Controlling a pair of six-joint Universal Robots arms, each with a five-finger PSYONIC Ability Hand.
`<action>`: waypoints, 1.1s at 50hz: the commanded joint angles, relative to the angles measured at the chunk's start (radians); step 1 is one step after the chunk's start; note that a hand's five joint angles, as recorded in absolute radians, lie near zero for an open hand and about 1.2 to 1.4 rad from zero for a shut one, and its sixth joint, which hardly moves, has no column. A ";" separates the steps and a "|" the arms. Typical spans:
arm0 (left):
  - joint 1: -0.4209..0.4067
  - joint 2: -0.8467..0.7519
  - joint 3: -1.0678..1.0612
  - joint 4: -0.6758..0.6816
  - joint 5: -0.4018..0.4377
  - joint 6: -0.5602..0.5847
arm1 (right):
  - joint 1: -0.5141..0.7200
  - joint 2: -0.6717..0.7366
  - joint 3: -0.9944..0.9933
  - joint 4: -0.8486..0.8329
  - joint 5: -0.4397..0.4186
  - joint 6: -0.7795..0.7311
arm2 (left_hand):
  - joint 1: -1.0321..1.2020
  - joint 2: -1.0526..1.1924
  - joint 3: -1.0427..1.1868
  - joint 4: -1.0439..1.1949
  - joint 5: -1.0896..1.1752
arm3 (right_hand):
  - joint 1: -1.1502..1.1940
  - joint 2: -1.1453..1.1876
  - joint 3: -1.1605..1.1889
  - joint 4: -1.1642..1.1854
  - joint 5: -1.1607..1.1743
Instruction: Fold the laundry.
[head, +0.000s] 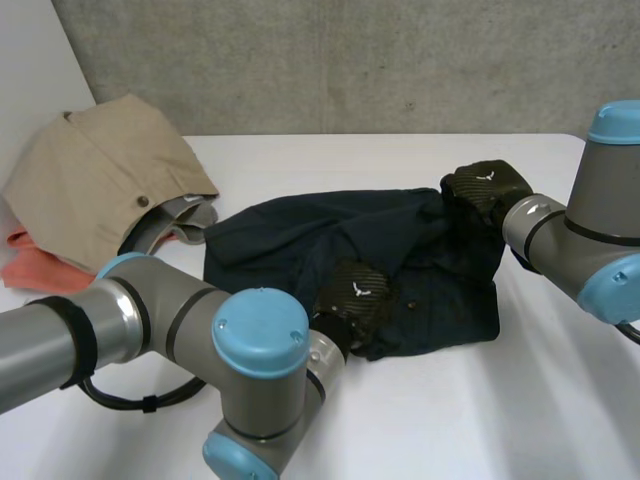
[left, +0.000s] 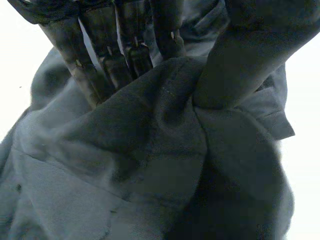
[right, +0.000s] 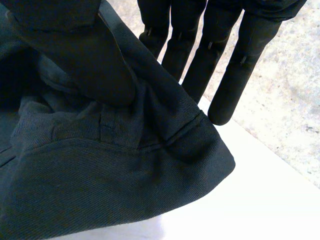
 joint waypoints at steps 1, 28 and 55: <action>0.045 0.181 -0.073 0.003 -0.012 -0.003 | -0.003 -0.016 0.028 0.008 0.030 -0.089 | 0.282 0.291 0.304 0.301 0.317 | 0.331 0.227 0.232 0.196 0.270; 0.314 0.630 -0.362 -0.166 0.037 -0.129 | 0.008 -0.420 0.125 0.400 0.073 -0.397 | 0.282 0.291 0.304 0.301 0.317 | 0.331 0.227 0.232 0.196 0.270; 0.384 0.235 0.429 0.222 0.037 -0.124 | 0.124 -0.111 -0.280 -0.514 0.176 -0.391 | 0.282 0.291 0.304 0.301 0.317 | 0.331 0.227 0.232 0.196 0.270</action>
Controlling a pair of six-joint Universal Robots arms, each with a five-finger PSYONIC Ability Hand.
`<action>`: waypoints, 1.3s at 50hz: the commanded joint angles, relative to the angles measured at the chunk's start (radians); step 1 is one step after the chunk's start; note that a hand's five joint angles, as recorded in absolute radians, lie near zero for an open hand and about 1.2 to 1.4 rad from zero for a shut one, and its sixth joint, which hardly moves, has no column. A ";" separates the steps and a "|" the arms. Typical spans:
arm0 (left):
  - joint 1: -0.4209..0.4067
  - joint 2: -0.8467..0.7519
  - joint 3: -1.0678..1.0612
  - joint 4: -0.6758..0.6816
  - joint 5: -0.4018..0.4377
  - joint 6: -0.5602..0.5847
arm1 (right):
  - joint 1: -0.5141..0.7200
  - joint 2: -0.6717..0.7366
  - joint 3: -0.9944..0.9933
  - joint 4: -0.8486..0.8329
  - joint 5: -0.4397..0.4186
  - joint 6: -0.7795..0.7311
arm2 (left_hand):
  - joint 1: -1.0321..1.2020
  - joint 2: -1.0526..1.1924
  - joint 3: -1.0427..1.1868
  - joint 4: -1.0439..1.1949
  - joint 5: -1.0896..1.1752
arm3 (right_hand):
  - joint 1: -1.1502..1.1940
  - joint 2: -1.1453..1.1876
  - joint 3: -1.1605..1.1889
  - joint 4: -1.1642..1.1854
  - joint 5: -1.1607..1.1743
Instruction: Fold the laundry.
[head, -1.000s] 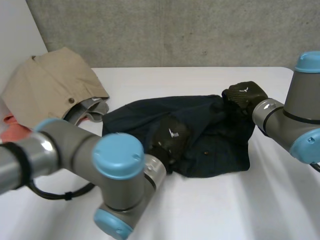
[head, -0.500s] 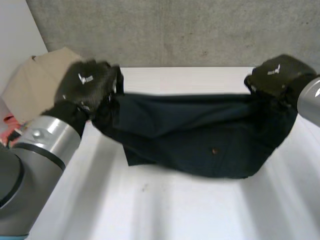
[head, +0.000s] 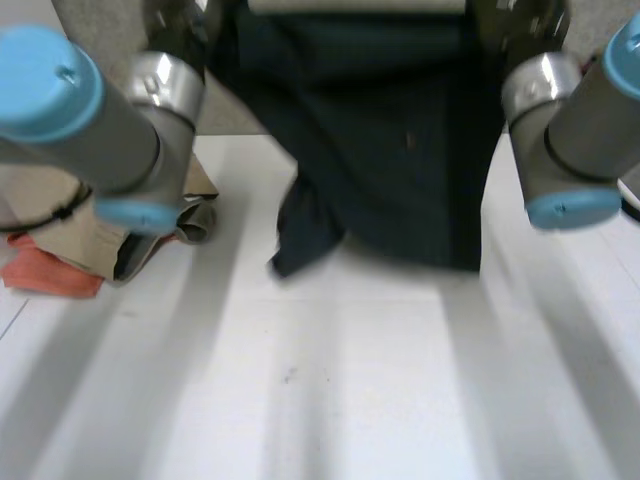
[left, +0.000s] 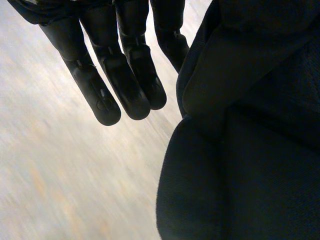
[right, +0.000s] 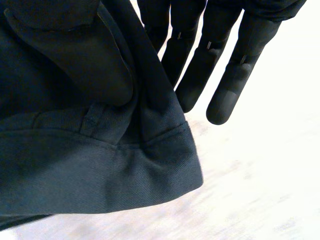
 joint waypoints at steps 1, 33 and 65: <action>0.003 0.089 -0.054 0.004 0.000 -0.008 | 0.024 -0.093 -0.004 0.021 -0.058 0.005 | 0.271 0.198 0.207 0.196 0.248 | 0.331 0.227 0.216 0.196 0.270; -0.035 0.151 -0.724 -0.098 0.009 -0.103 | 0.017 0.021 0.212 0.577 -0.075 0.119 | 0.271 0.198 0.207 0.196 0.248 | 0.331 0.227 0.216 0.196 0.270; -0.011 0.375 -0.827 -0.207 0.017 0.000 | -0.051 -0.238 0.540 0.574 -0.074 0.448 | -0.600 -0.674 -0.665 -0.675 -0.623 | -0.696 -0.799 -0.811 -0.831 -0.757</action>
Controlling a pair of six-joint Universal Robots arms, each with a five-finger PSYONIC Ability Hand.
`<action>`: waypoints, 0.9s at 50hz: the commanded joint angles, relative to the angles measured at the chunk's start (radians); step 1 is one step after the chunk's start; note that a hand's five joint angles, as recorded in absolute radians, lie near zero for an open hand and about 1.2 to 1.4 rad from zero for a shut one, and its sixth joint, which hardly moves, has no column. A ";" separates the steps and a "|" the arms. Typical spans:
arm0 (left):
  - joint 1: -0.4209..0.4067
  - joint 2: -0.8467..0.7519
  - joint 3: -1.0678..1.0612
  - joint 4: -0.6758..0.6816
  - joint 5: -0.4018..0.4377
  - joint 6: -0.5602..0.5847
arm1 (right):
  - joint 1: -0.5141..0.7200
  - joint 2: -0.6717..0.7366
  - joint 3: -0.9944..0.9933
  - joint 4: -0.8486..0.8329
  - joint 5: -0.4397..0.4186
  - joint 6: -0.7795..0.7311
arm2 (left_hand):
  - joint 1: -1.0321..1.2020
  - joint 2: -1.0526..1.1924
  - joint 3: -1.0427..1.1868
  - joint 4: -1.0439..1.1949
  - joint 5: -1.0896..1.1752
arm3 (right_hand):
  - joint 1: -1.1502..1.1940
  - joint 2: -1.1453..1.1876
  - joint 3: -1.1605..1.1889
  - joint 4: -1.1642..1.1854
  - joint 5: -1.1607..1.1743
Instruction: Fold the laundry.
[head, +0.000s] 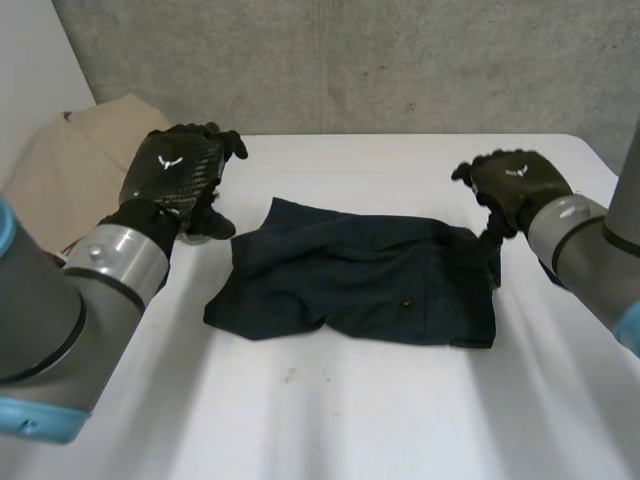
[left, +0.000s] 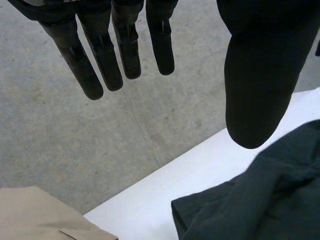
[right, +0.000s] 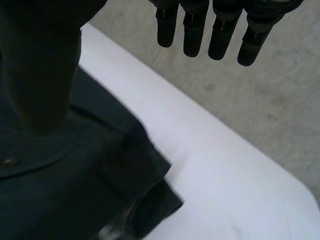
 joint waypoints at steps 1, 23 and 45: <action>-0.011 -0.103 -0.016 0.006 0.000 0.097 | 0.003 0.012 0.056 0.011 -0.008 -0.001 | 0.048 0.055 0.053 0.069 0.069 | 0.092 0.105 0.116 0.112 0.119; -0.003 -0.614 0.367 0.012 0.024 0.288 | -0.018 0.436 -0.251 -0.066 -0.009 -0.001 | 0.232 0.239 0.237 0.253 0.253 | 0.324 0.337 0.347 0.344 0.351; -0.011 -0.337 0.393 -0.072 0.017 0.283 | -0.023 0.109 -0.226 0.003 -0.011 -0.110 | 0.916 0.924 0.921 0.937 0.938 | 1.098 1.111 1.122 1.118 1.125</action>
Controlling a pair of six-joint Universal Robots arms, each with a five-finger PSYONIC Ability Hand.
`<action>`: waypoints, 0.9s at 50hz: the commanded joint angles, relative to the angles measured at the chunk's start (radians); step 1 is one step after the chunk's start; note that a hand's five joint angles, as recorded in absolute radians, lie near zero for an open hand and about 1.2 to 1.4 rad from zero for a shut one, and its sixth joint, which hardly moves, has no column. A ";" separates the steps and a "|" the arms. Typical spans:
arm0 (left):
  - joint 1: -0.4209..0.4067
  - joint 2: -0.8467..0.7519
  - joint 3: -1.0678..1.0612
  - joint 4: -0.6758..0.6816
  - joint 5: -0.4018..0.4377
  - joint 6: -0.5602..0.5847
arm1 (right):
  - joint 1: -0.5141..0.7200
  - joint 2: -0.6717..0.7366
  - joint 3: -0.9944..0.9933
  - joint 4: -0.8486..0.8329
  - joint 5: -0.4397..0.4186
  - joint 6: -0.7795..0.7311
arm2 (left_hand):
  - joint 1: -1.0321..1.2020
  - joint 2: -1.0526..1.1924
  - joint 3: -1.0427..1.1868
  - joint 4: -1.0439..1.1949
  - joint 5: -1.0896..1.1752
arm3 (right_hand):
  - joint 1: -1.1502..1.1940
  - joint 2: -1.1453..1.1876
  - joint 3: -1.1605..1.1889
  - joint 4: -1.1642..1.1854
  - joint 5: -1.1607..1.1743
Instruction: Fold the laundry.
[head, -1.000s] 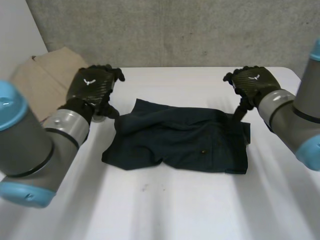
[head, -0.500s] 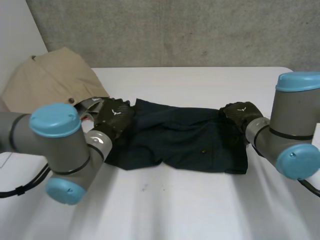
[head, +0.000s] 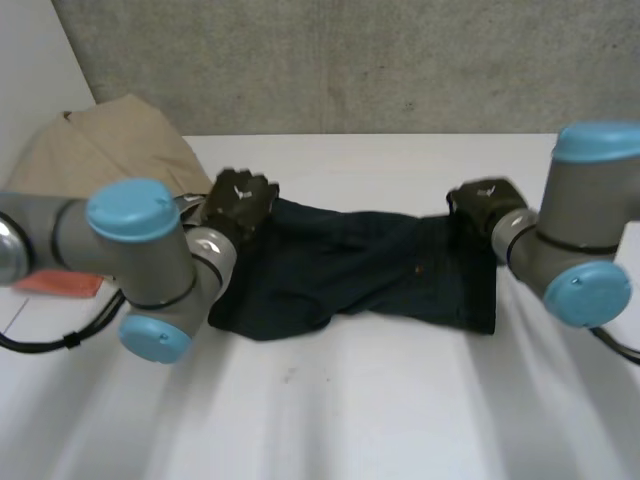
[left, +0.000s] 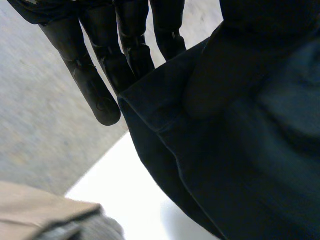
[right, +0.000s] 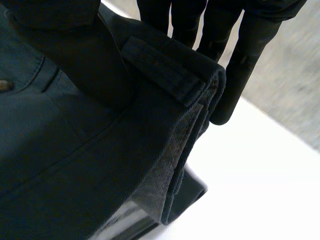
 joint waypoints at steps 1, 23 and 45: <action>0.006 0.264 -0.045 -0.088 -0.002 -0.003 | -0.007 -0.288 0.053 0.073 -0.004 -0.109 | 0.268 0.203 0.209 0.201 0.242 | 0.293 0.255 0.241 0.207 0.275; 0.014 0.535 -0.153 -0.500 -0.002 -0.029 | -0.028 -0.467 0.131 0.505 -0.070 -0.438 | 0.268 0.203 0.209 0.201 0.242 | 0.293 0.255 0.241 0.207 0.275; 0.020 0.051 0.574 0.144 -0.107 -0.012 | 0.011 -0.163 -0.157 -0.654 0.092 -0.335 | 0.268 0.203 0.209 0.201 0.242 | 0.293 0.255 0.241 0.207 0.275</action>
